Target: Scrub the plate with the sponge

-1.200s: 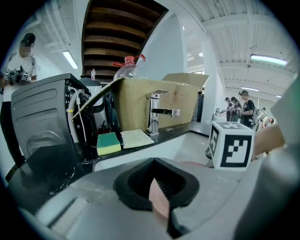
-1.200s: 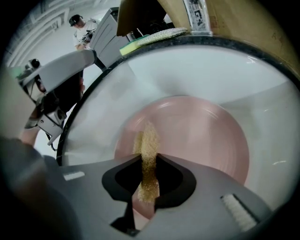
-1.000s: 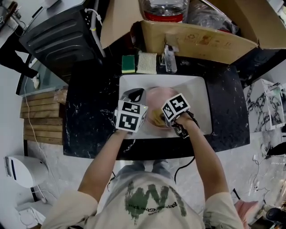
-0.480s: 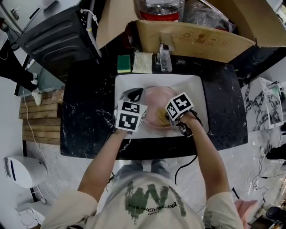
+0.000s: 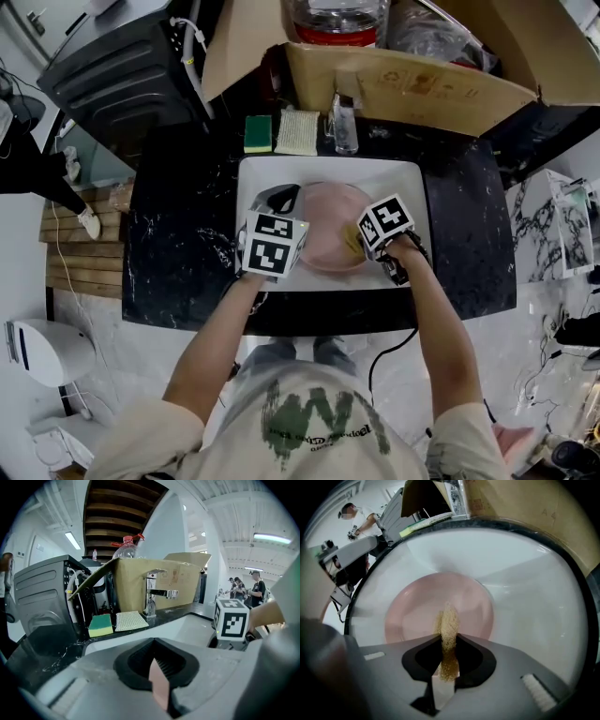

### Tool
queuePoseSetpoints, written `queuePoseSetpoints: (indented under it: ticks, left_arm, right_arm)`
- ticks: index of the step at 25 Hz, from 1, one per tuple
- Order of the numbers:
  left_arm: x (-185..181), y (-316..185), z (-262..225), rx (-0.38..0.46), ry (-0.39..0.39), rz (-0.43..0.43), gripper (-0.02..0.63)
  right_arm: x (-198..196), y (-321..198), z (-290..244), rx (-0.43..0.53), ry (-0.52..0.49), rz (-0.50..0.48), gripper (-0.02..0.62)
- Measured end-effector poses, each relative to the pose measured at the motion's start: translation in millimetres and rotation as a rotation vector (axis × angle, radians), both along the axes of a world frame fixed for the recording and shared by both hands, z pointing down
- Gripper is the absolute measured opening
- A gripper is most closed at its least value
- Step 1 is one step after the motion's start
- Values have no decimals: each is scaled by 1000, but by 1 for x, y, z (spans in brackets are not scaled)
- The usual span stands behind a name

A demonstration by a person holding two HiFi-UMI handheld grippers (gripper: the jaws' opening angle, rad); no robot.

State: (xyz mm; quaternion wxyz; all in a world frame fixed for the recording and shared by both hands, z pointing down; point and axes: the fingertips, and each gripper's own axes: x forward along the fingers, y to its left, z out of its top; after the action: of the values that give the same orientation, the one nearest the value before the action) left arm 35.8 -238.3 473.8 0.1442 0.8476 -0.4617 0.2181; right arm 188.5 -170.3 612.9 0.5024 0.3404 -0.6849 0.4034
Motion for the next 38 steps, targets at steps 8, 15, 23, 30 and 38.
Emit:
queuePoseSetpoints:
  ticks: [8,15,23,30,38]
  left_arm:
    - [-5,1,-5,7,-10,-34,0]
    - [-11,1,-20,32,8,-76,0]
    - [-19,3,-46,63,36,-115,0]
    - [-34,-1,-74,96,62,-150,0]
    - [-48,-2,-104,147,83,-165,0]
  right_arm:
    - [14,-17,-7,66,-10,69,63]
    - [14,-38,-44,192,-72,122,63]
    - [14,-59,-109,395,-163,175,61]
    - [13,-73,-173,602,-230,196,61]
    - [3,-79,-245,851,-287,167,61]
